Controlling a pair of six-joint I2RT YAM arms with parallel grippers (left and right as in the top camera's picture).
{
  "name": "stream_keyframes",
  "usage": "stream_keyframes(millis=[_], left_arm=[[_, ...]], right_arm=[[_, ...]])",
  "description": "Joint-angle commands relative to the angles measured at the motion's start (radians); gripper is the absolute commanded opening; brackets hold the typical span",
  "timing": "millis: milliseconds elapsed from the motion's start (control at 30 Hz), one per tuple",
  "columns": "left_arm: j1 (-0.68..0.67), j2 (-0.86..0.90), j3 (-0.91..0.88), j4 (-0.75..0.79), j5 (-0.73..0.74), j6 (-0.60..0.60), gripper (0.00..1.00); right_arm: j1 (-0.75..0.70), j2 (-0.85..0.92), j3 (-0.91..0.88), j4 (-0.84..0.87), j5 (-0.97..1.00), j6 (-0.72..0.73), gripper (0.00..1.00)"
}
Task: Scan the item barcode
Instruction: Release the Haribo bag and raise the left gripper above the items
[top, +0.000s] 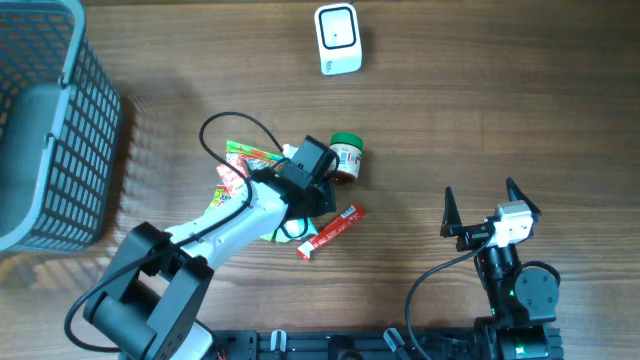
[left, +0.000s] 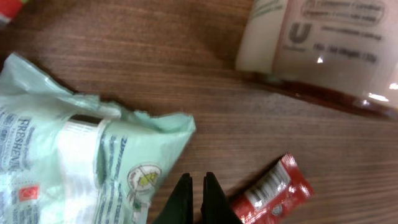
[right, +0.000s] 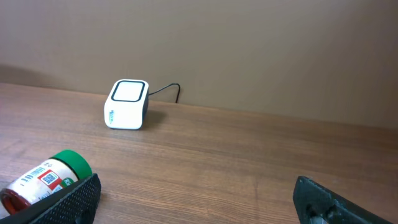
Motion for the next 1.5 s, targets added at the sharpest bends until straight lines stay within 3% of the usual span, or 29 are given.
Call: stream_keyframes(millis=[0, 267, 433, 567, 867, 1467], left_arm=[[0.006, -0.029, 0.101, -0.098, -0.011, 0.035, 0.04], [0.01, -0.042, 0.16, -0.365, -0.096, 0.032, 0.04], [0.01, -0.006, 0.158, -0.453, -0.126, 0.031, 0.04], [0.009, 0.027, 0.134, -0.428, -0.119, 0.023, 0.04], [0.007, 0.128, 0.078, -0.34, 0.04, 0.023, 0.04], [0.169, 0.014, 0.216, -0.353, -0.011, 0.084, 0.04]], right_arm=[[-0.003, -0.004, -0.001, 0.003, 0.012, -0.001, 1.0], [-0.003, -0.004, -0.001, 0.003, 0.012, -0.001, 1.0], [-0.003, -0.004, -0.001, 0.003, 0.012, -0.002, 1.0], [-0.003, -0.004, -0.001, 0.003, 0.012, -0.001, 1.0], [-0.003, -0.004, -0.001, 0.003, 0.012, -0.001, 1.0], [-0.003, -0.004, -0.001, 0.003, 0.012, -0.001, 1.0]])
